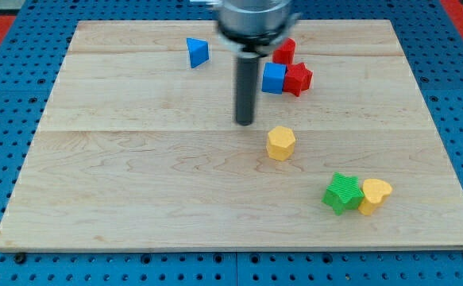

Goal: Put the yellow hexagon into the green star

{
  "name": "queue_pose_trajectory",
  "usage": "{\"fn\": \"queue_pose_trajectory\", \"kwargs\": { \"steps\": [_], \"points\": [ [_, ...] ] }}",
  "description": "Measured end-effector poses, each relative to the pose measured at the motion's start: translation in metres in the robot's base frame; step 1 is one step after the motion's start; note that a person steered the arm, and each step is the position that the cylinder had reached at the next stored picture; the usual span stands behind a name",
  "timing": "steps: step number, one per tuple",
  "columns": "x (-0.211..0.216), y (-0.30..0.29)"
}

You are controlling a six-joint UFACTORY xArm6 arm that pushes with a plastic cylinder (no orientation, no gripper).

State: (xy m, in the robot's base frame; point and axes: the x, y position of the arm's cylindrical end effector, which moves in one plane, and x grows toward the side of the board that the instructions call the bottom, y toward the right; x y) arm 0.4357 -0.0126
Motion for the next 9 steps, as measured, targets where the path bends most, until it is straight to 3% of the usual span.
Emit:
{"fn": "queue_pose_trajectory", "kwargs": {
  "steps": [1,2,3,5,7,8,9],
  "points": [
    [0.061,0.074],
    [0.046,0.096],
    [0.005,0.067],
    [0.021,0.133],
    [0.017,0.162],
    [0.056,0.172],
    [0.036,0.187]
  ]
}}
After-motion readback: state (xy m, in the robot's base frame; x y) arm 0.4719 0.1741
